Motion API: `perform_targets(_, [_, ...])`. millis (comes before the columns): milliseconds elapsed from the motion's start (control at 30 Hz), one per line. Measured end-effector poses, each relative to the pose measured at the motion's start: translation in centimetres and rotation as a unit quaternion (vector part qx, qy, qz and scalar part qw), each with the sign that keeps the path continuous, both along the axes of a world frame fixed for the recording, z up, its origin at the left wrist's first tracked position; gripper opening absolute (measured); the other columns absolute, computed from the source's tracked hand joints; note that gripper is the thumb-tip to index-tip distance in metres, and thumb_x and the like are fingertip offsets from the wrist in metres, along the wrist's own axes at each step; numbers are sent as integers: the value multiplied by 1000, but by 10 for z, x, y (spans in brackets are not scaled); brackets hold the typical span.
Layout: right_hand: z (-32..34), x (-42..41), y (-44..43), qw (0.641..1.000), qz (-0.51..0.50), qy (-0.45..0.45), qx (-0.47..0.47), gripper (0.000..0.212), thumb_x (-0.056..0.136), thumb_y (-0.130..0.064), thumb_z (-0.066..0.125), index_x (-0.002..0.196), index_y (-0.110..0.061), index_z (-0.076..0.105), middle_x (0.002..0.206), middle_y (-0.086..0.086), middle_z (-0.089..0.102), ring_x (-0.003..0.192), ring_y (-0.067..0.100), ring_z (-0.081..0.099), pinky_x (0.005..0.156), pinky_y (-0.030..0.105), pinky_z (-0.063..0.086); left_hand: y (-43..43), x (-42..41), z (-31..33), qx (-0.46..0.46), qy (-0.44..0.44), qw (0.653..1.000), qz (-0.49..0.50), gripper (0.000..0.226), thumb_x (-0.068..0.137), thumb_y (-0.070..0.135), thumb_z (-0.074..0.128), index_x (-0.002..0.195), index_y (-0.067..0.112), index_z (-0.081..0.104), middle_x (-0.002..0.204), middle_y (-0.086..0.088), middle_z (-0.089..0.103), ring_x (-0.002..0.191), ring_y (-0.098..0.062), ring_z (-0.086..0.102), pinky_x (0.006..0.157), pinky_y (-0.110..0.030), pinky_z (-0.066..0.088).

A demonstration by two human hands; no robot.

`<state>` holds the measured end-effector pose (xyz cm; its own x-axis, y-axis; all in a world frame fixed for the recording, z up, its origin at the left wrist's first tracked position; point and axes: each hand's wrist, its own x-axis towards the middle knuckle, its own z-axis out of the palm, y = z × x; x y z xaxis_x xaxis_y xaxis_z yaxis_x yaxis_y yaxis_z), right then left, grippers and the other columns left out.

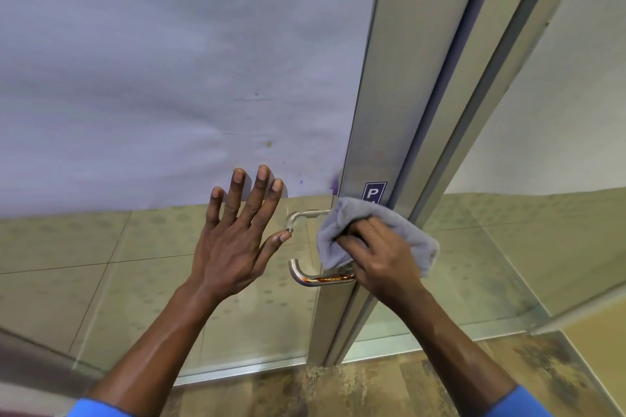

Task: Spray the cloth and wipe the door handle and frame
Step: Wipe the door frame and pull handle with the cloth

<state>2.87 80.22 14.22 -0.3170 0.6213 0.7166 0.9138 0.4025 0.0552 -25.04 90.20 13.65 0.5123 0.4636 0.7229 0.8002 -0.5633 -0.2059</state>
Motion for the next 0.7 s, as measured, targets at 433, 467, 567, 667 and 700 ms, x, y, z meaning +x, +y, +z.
perform_targets(433, [55, -6, 11, 983, -30, 133, 122, 31, 92, 9, 58, 116, 3, 75, 111, 23, 67, 103, 31, 60, 97, 22, 45, 3, 0, -4, 8, 0, 1000, 5, 94, 113, 64, 45, 185, 20, 2, 194, -4, -10, 179, -32, -18, 143, -51, -17])
perform_targets(467, [47, -7, 10, 989, -8, 109, 95, 27, 94, 7, 59, 115, 3, 76, 110, 23, 68, 100, 32, 62, 90, 29, 50, 3, 0, -4, 9, -1, 1000, 6, 94, 113, 64, 45, 185, 20, 3, 194, -5, -10, 179, -32, -17, 143, -51, -16])
perform_targets(567, [10, 4, 0, 999, 31, -20, -6, 18, 102, 0, 61, 111, 2, 76, 107, 20, 71, 92, 31, 64, 75, 41, 55, 4, 0, -5, 7, -3, 1000, 5, 94, 113, 64, 45, 185, 20, 4, 194, -4, -9, 179, -32, -17, 143, -51, -16])
perform_targets(667, [-9, 20, -12, 995, -12, -92, -41, 21, 109, -8, 57, 114, -1, 76, 112, 19, 72, 99, 30, 67, 77, 42, 61, 3, -1, -4, 3, 2, 1000, 7, 96, 112, 64, 48, 185, 20, 3, 194, -4, -10, 179, -32, -18, 143, -52, -16])
perform_targets(700, [-8, 23, -14, 996, -28, -82, -28, 18, 108, -7, 60, 114, 0, 75, 112, 20, 72, 98, 31, 67, 75, 43, 61, 3, -1, -4, 3, 2, 1000, 6, 97, 112, 64, 48, 185, 20, 2, 194, -4, -10, 179, -31, -18, 143, -52, -16])
